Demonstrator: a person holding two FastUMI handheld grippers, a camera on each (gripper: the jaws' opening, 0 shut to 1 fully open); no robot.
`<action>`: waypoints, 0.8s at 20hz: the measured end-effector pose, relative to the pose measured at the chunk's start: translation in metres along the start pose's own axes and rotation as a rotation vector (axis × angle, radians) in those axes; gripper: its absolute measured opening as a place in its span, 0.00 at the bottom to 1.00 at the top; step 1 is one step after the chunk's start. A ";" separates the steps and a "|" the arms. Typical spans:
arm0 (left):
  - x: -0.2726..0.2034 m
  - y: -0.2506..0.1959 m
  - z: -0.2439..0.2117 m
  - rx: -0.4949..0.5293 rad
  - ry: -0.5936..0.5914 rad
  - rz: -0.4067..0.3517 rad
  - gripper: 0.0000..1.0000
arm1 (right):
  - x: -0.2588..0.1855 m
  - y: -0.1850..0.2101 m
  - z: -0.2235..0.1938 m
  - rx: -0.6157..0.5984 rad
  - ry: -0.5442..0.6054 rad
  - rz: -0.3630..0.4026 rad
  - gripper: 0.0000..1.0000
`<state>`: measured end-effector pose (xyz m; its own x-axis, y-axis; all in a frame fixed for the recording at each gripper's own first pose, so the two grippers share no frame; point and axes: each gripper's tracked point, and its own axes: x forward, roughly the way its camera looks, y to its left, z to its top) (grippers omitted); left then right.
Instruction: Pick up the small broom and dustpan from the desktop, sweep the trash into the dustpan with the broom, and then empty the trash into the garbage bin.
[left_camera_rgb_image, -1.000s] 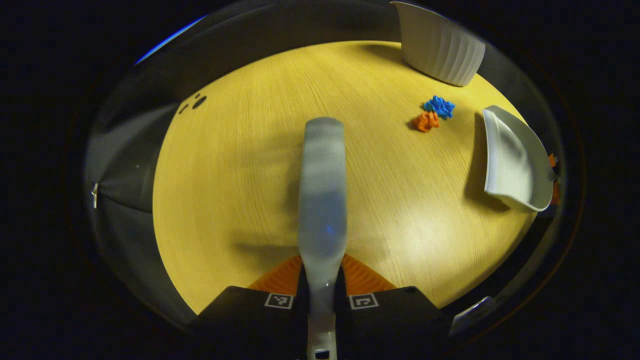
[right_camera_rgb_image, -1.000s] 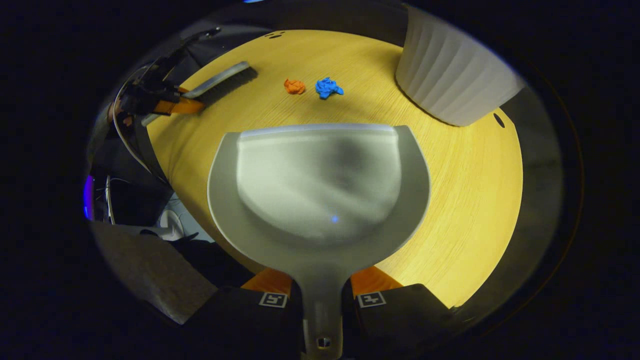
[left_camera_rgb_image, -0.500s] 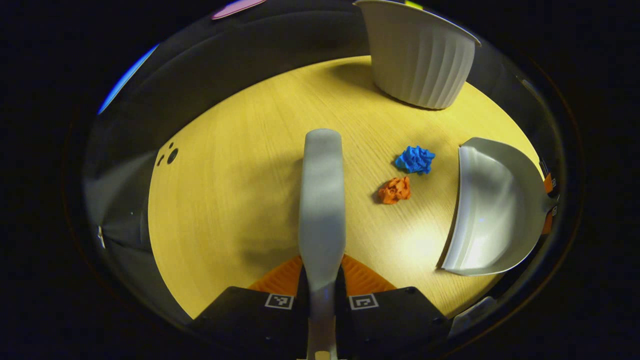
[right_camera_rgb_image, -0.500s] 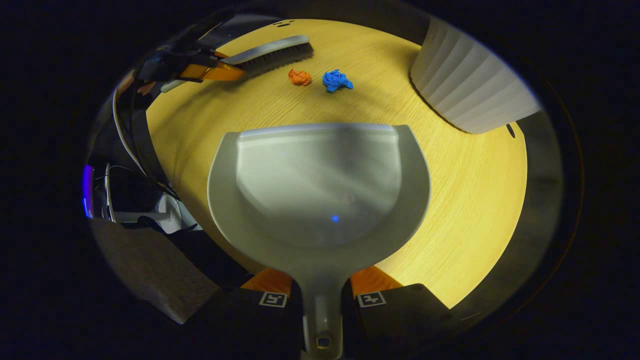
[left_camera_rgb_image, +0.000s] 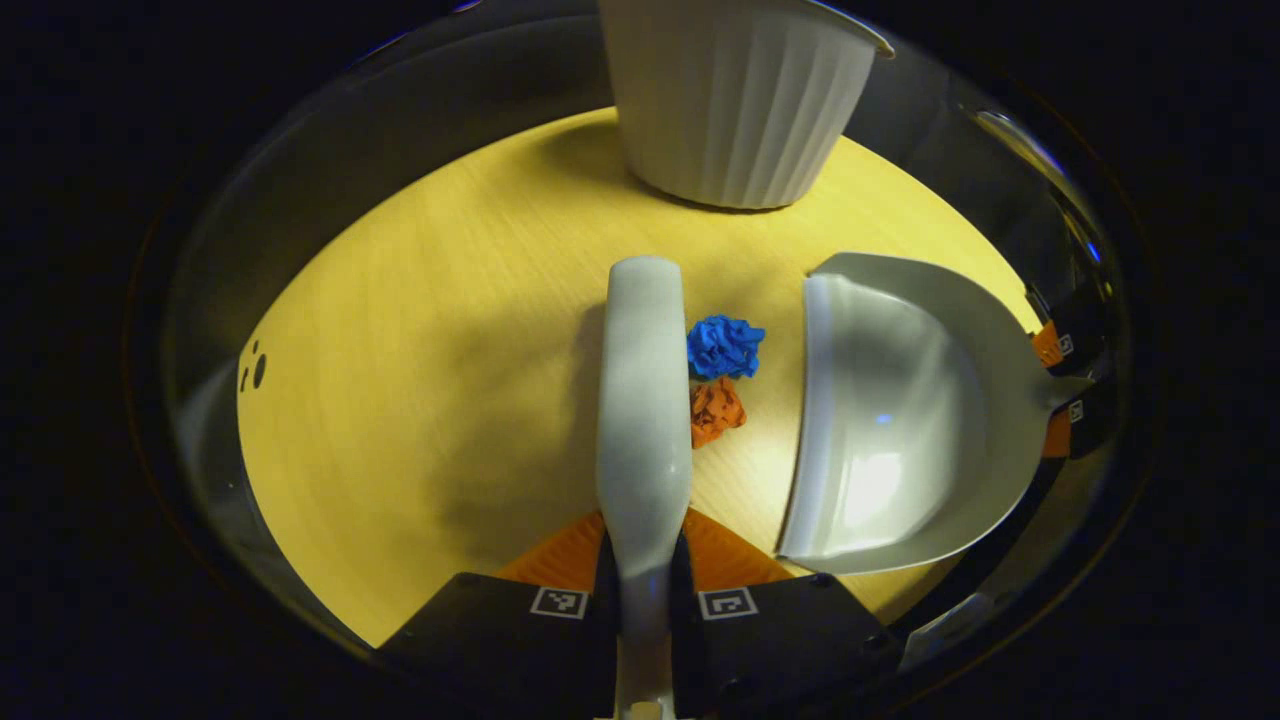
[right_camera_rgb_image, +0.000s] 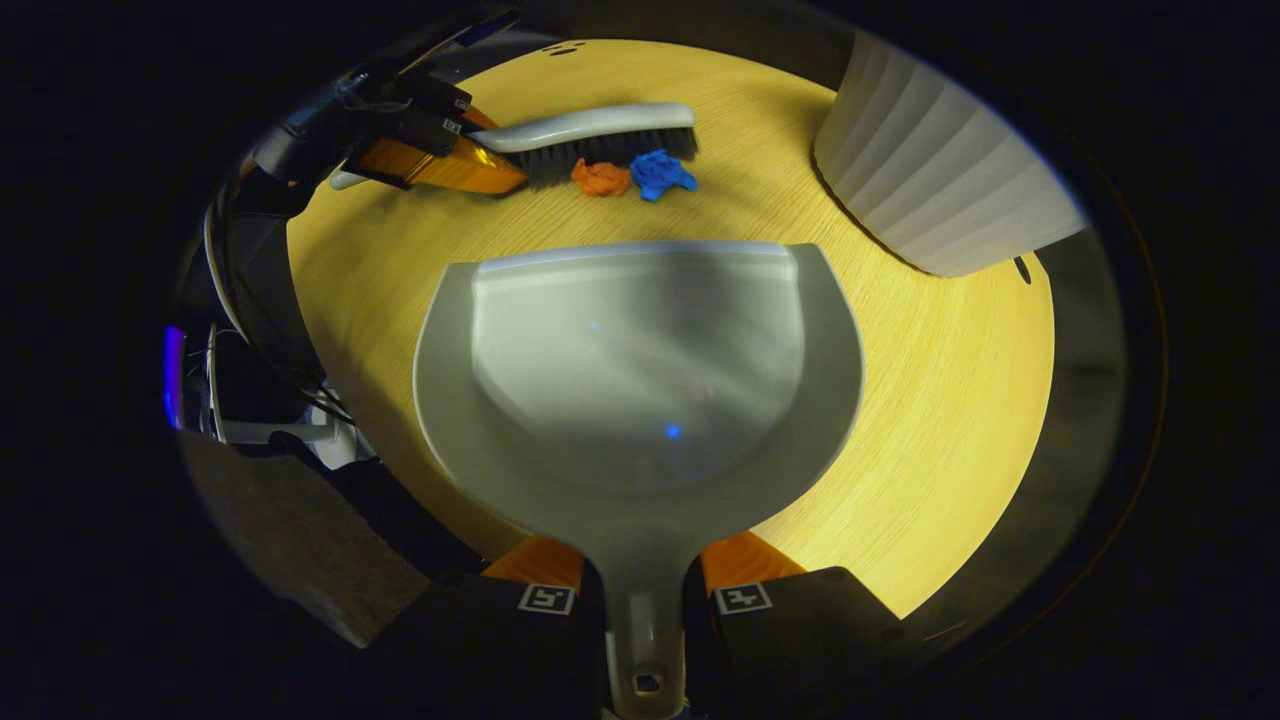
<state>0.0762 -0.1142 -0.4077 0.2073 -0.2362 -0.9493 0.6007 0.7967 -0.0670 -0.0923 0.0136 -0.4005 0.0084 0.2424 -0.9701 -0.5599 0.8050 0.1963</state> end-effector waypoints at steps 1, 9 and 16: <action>-0.001 -0.006 0.001 0.023 0.003 -0.034 0.26 | 0.002 -0.003 0.000 -0.012 -0.002 -0.004 0.36; -0.018 -0.054 -0.005 0.015 0.020 -0.195 0.27 | 0.012 -0.009 -0.001 -0.032 -0.085 -0.017 0.39; -0.042 0.012 -0.046 -0.270 -0.149 0.080 0.26 | -0.002 0.000 0.004 0.083 -0.194 -0.044 0.39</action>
<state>0.0394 -0.0693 -0.3831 0.3683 -0.2298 -0.9009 0.3557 0.9301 -0.0918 -0.0887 0.0158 -0.3982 0.1955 0.2994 -0.9339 -0.4850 0.8572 0.1733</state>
